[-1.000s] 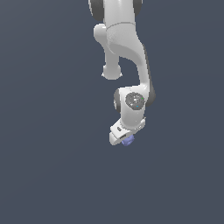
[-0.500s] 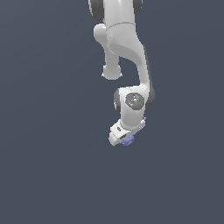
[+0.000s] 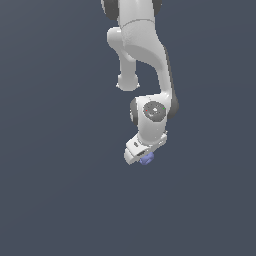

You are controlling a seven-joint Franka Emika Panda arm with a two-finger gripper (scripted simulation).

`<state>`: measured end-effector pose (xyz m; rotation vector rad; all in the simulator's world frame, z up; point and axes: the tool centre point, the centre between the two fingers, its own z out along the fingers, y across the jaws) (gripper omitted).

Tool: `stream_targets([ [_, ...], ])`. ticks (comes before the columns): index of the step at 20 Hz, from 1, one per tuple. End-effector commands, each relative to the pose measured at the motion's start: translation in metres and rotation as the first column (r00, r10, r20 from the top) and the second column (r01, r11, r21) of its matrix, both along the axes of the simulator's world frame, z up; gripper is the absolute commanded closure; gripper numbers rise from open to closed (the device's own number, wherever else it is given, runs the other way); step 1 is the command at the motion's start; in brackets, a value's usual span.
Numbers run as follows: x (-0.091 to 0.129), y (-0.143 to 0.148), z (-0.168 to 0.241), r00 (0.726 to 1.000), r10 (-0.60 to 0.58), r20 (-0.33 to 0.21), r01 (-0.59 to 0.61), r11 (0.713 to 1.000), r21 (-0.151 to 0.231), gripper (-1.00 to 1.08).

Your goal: Pick up the object and move it to a goal position.

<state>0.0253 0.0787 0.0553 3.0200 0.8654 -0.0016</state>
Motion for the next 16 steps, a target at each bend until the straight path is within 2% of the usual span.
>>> stream_targets([
  [1,-0.001,0.0,0.012,1.0,0.0,0.001,0.0,1.0,0.0,1.08],
  [7,-0.008,0.0,0.058,1.0,0.001,0.001,-0.001,1.0,-0.001,1.08],
  [16,-0.021,0.001,0.158,1.0,0.001,0.001,-0.001,1.0,0.0,1.08],
])
